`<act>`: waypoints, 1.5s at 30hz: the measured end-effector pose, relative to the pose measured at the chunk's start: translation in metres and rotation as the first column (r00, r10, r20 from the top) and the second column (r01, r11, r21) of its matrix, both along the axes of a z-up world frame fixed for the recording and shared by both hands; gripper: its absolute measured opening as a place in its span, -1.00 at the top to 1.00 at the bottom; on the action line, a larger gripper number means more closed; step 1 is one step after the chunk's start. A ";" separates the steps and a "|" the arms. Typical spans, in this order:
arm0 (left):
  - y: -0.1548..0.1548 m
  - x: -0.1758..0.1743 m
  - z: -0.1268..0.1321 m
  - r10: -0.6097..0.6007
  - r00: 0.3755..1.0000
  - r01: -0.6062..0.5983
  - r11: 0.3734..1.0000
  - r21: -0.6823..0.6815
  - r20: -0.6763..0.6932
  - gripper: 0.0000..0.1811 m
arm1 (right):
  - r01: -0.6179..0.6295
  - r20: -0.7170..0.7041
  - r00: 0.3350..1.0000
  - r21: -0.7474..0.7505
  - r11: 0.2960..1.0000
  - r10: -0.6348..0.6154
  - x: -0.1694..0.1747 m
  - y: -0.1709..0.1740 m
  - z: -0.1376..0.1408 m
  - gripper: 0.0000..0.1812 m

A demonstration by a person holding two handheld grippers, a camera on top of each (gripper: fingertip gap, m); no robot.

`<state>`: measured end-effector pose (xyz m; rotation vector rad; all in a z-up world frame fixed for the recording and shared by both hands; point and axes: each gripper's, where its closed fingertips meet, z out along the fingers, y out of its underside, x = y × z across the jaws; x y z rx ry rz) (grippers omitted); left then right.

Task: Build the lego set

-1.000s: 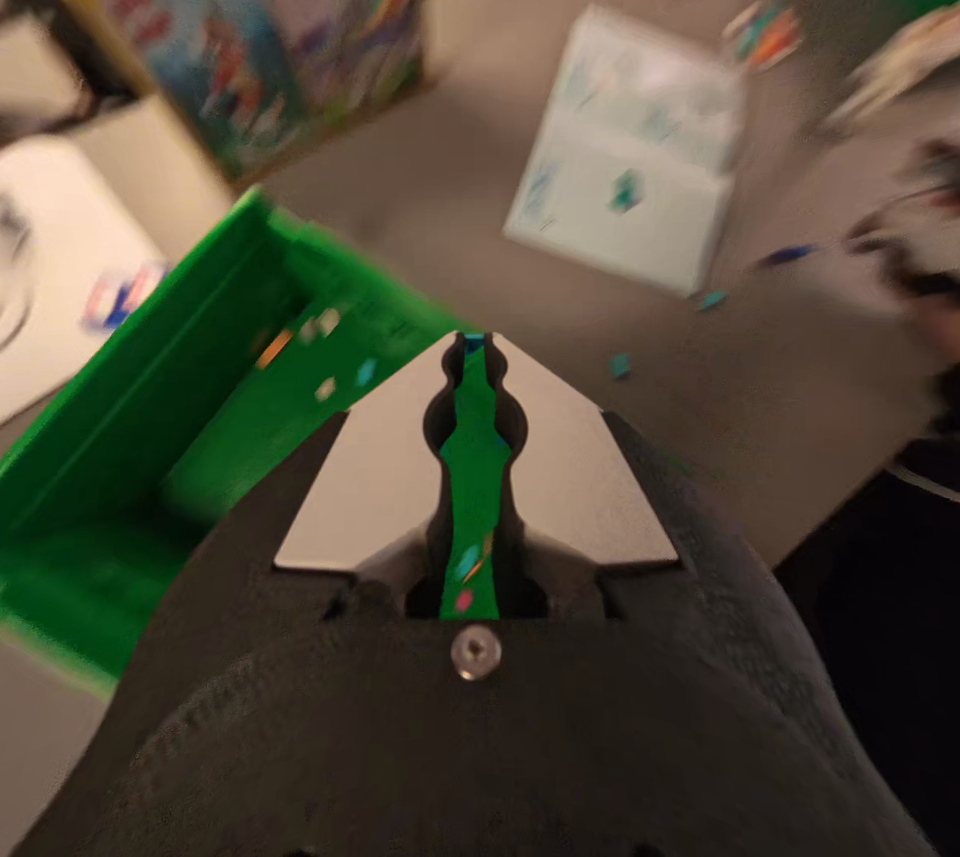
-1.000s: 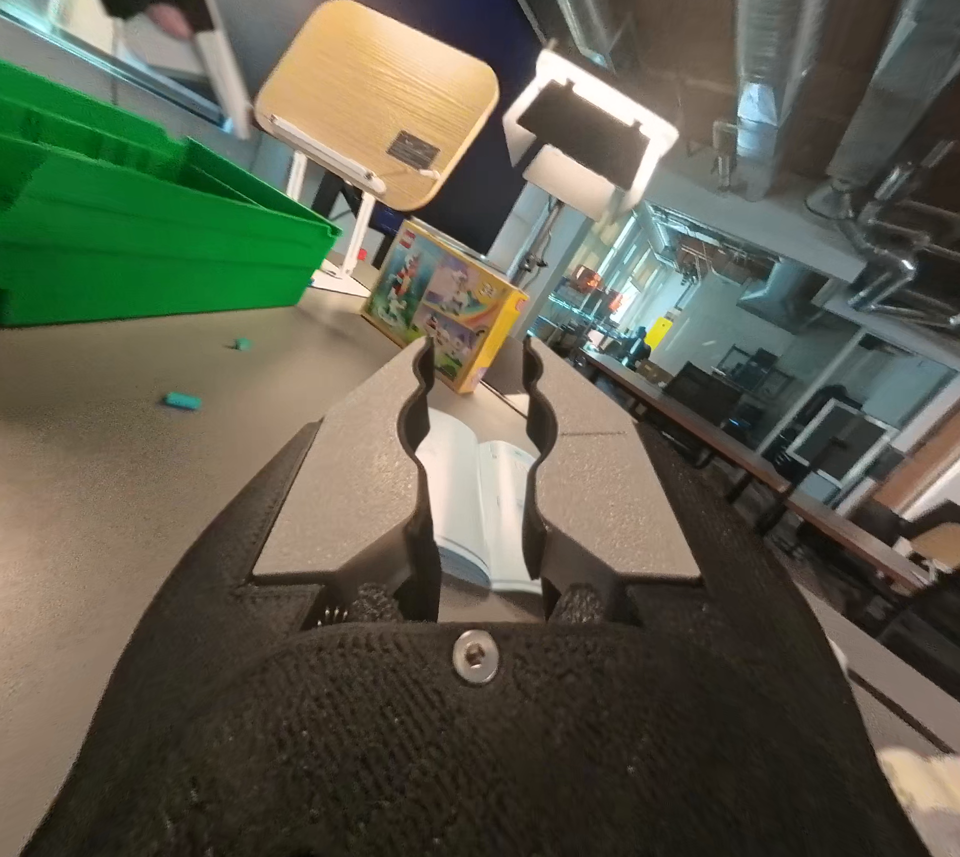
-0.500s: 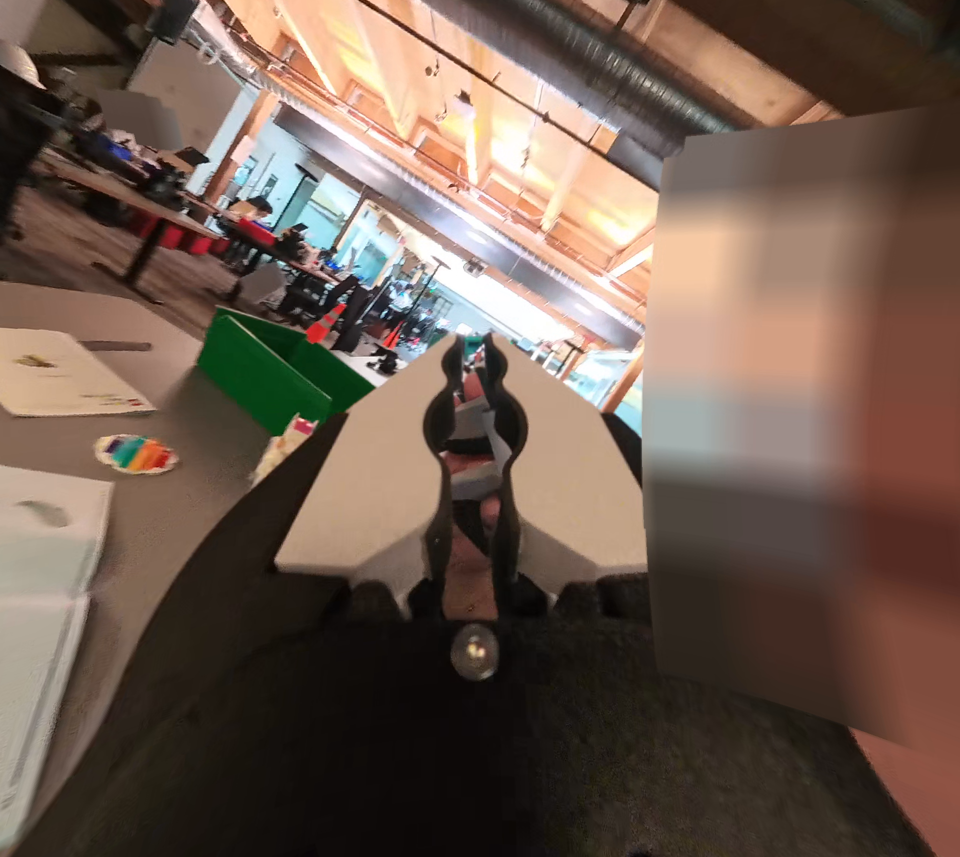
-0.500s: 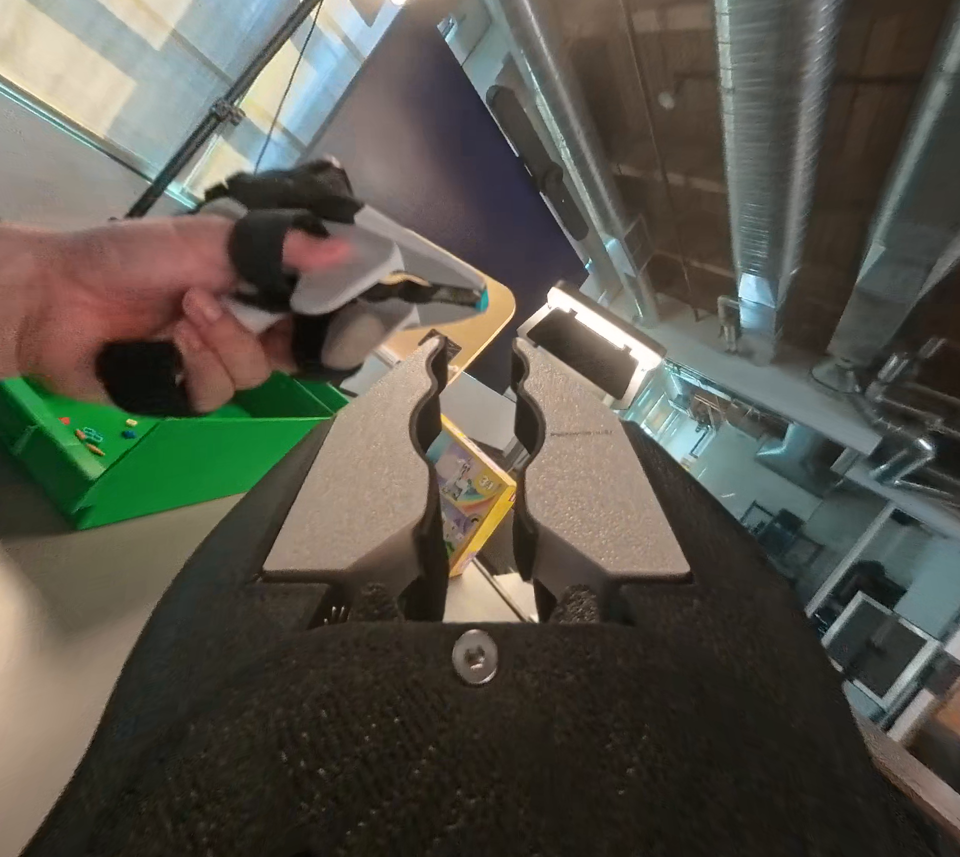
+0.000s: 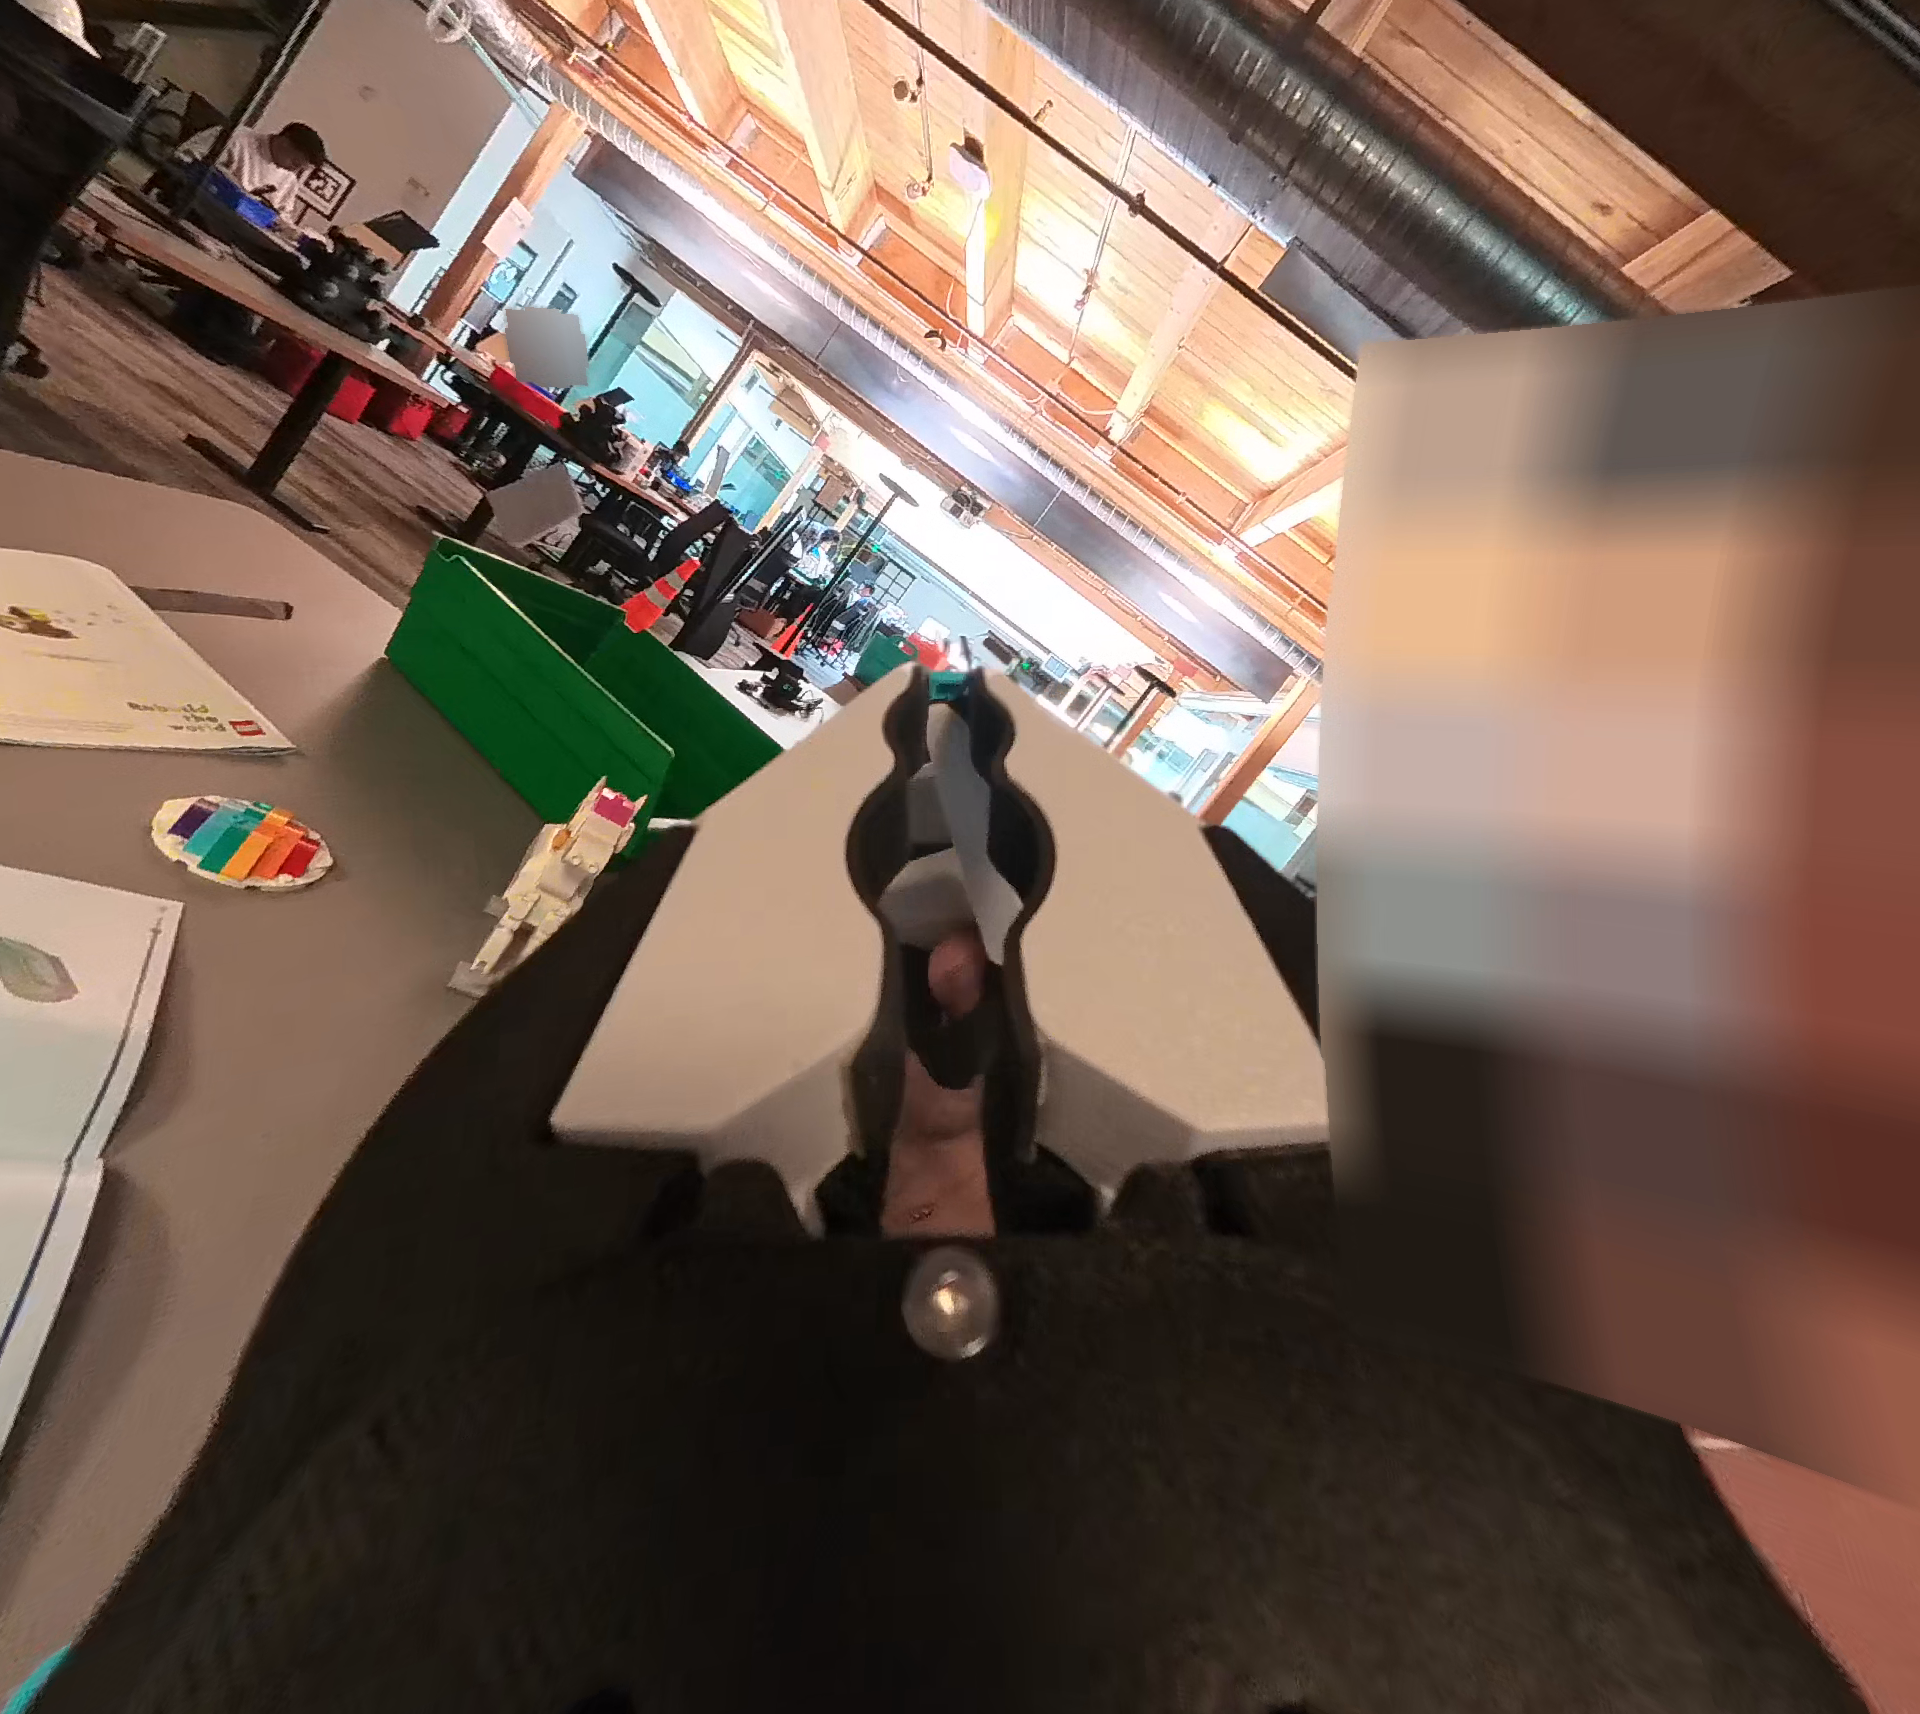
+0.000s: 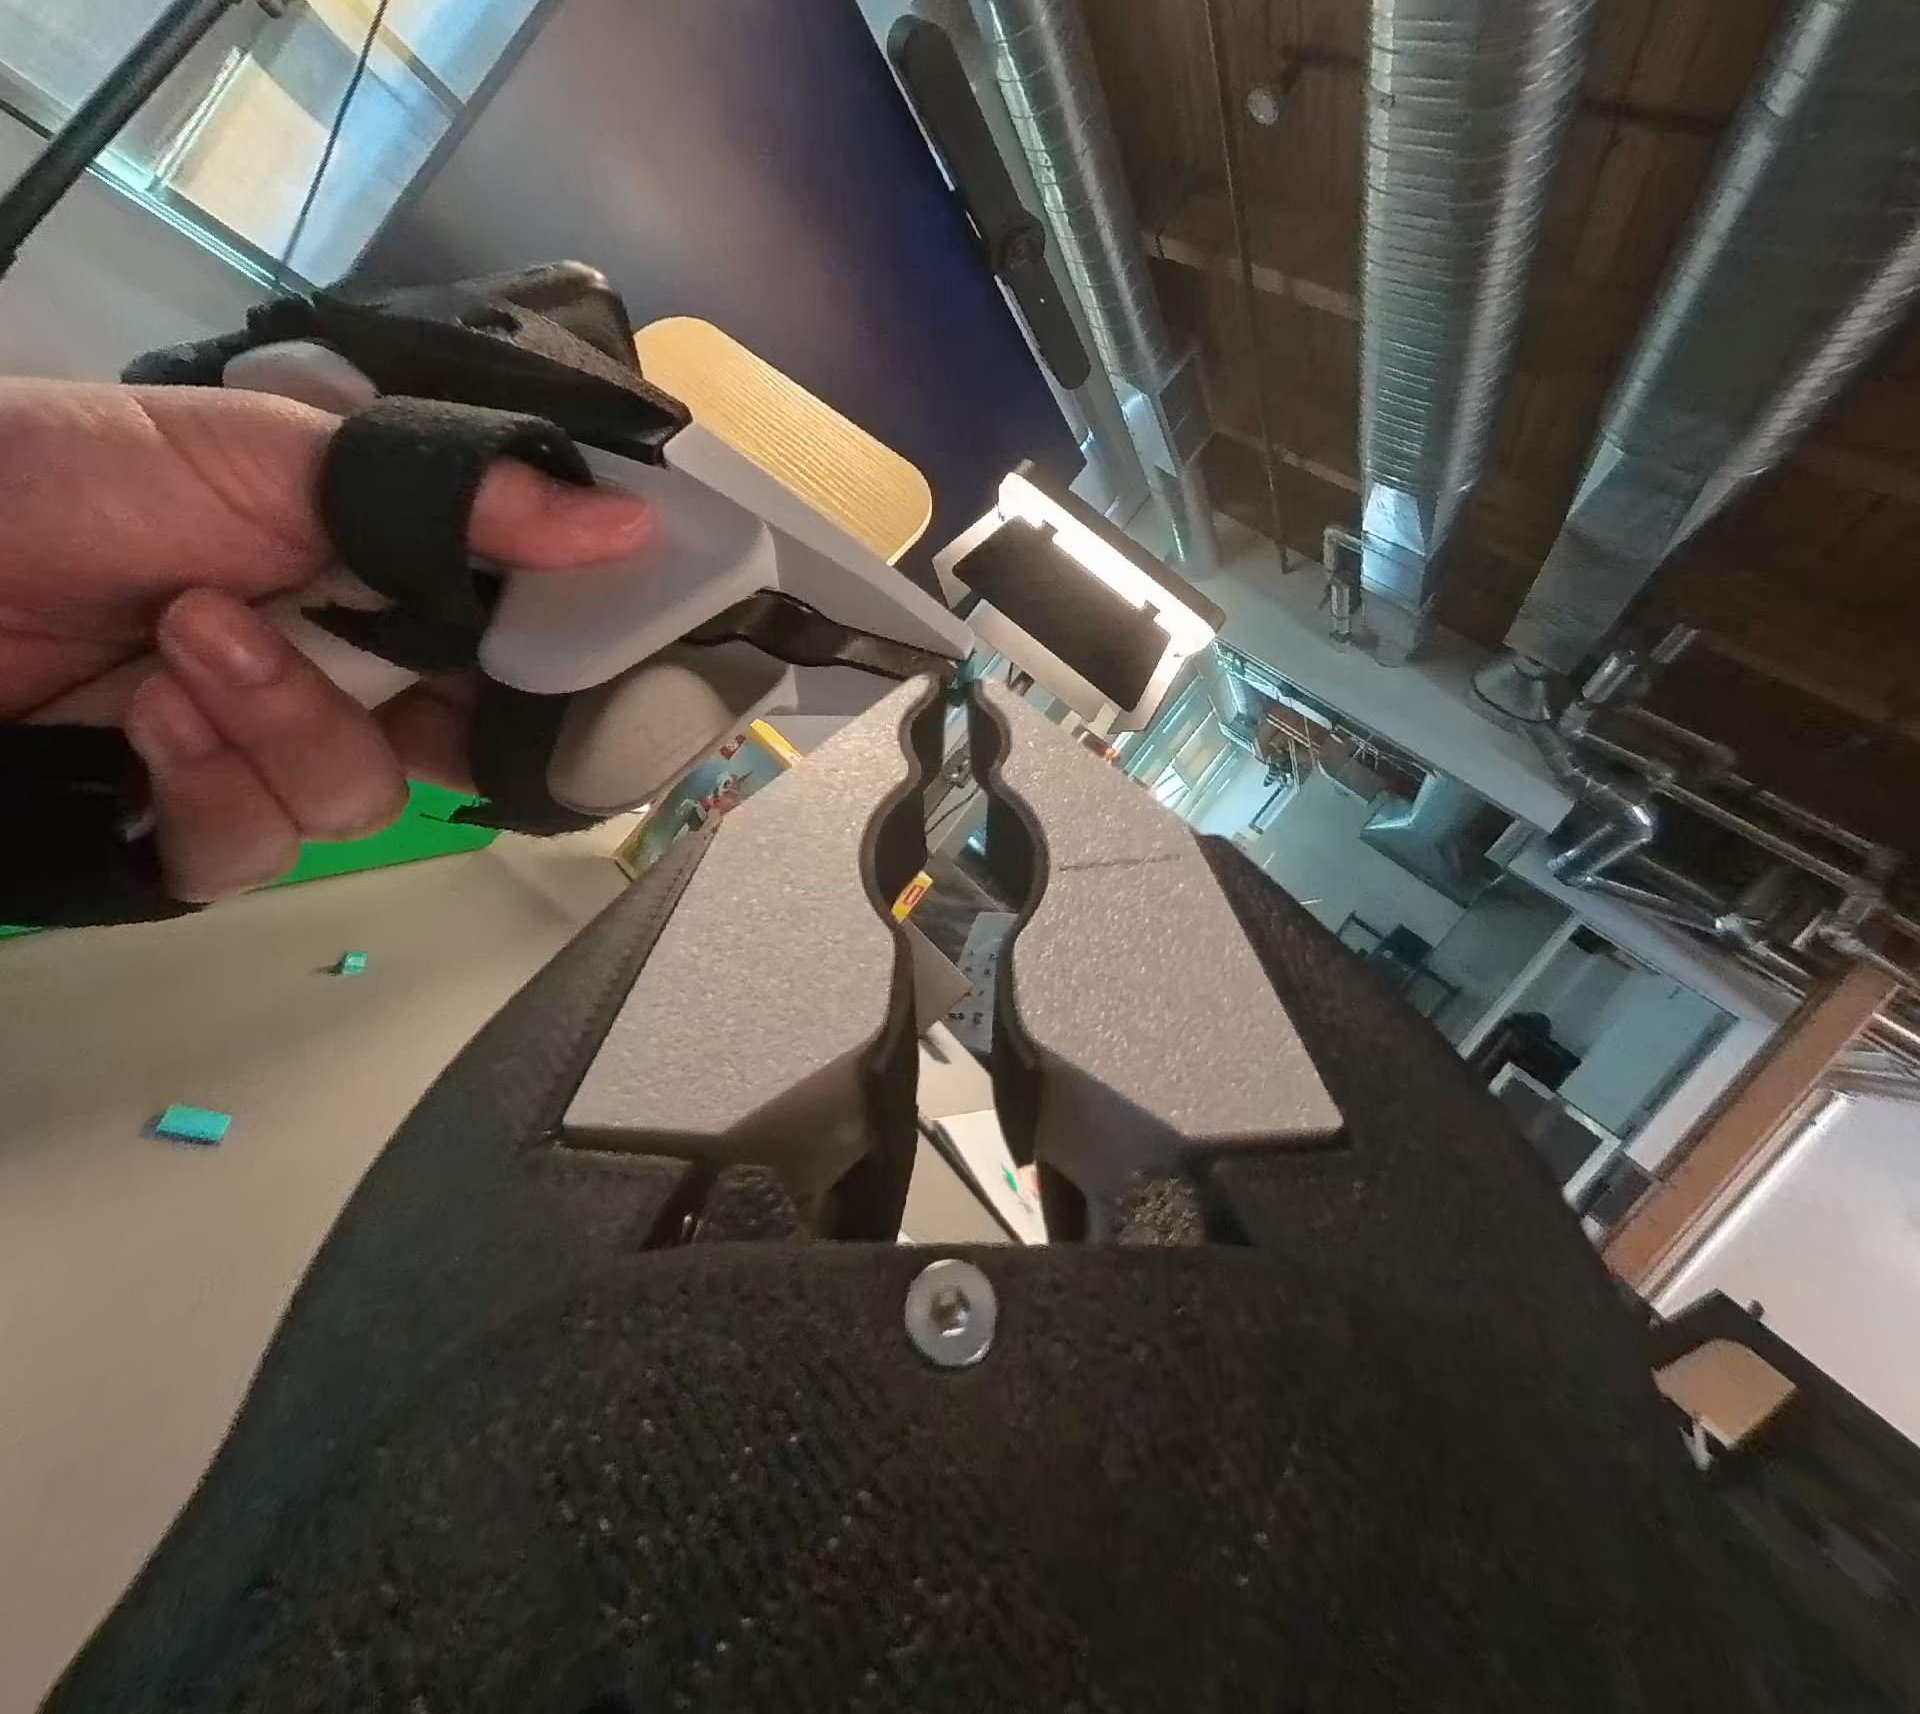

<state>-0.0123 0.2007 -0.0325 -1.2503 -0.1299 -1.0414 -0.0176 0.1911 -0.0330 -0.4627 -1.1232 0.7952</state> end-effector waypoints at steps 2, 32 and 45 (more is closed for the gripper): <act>0.001 0.000 -0.005 0.010 1.000 -0.011 1.000 -0.020 -0.022 0.93 | 0.005 0.017 1.000 0.004 1.000 -0.005 0.000 0.002 -0.004 1.00; -0.047 -0.037 -0.131 0.247 0.776 -0.445 0.867 -0.225 -0.581 0.86 | -0.691 0.783 0.397 0.599 0.405 -0.479 0.092 0.092 -0.255 0.99; -0.030 -0.033 -0.134 0.189 0.784 -0.393 0.889 -0.236 -0.592 0.92 | -0.696 0.848 0.233 0.487 0.527 -0.476 0.099 0.099 -0.250 0.76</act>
